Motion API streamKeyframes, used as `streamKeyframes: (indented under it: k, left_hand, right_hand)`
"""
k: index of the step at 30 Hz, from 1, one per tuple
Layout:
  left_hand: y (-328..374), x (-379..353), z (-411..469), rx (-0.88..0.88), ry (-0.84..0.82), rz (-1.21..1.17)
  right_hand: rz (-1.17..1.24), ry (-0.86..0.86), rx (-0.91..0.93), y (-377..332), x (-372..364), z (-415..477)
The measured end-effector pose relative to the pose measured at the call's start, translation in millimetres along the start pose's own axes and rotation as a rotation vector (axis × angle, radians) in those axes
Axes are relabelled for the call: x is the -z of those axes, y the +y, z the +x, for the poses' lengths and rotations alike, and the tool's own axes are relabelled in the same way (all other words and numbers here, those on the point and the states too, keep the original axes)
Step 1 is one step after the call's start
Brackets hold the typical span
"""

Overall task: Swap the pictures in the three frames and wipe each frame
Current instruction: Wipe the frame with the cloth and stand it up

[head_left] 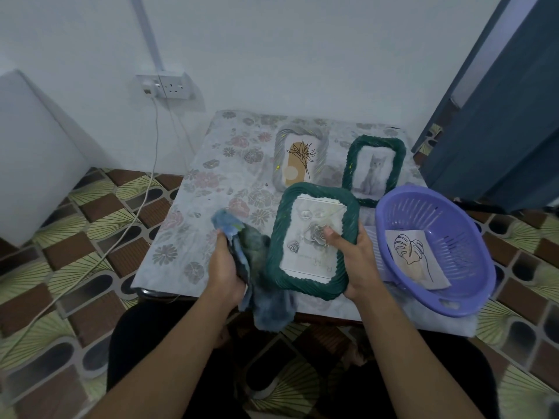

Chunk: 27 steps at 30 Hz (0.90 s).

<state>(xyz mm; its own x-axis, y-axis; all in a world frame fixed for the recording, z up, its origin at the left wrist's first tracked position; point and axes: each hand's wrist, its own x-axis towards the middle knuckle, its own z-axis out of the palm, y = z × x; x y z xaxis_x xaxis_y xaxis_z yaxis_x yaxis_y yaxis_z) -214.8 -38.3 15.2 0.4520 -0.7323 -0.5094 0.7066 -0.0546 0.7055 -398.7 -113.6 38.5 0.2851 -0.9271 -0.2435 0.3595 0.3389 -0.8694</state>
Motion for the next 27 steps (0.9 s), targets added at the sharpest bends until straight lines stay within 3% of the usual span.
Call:
streamKeyframes:
  k: [2, 4, 9, 12, 15, 18, 21, 27]
  left_hand:
    - [-0.1, -3.7, -3.0, -0.127, -0.014, 0.087]
    - [-1.3, -8.5, -12.0, -0.314, -0.050, 0.337]
    - [-10.5, -17.8, -21.2, -0.659, -0.414, 1.040]
    - [-12.3, -20.4, -3.3, -0.786, -0.406, 1.259]
    - [-2.4, -28.8, 8.1, -0.892, -0.292, 1.315]
    - [11.3, -36.8, 11.5, -0.839, -0.269, 1.247]
    - [11.8, -42.1, 3.5, -0.811, -0.275, 1.242]
    - [-22.2, -12.0, -13.3, -0.859, -0.649, 1.283]
  right_hand:
    - [0.066, -0.007, -0.045, -0.6, 0.1, -1.6]
    - [0.090, -0.048, -0.086, -0.3, -1.8, -2.1]
    - [0.063, -0.131, -0.165, -0.4, -9.0, -2.1]
    - [-0.058, -0.173, -0.213, 0.0, -12.2, -5.8]
    - [-0.146, -0.163, -0.257, 0.0, -14.0, -11.0]
    - [-0.192, -0.130, -0.278, 1.1, -17.8, -13.1]
    - [-0.090, -0.104, -0.238, 1.4, -16.4, -10.6]
    - [-0.009, 0.062, -0.175, -5.0, 4.8, 7.1]
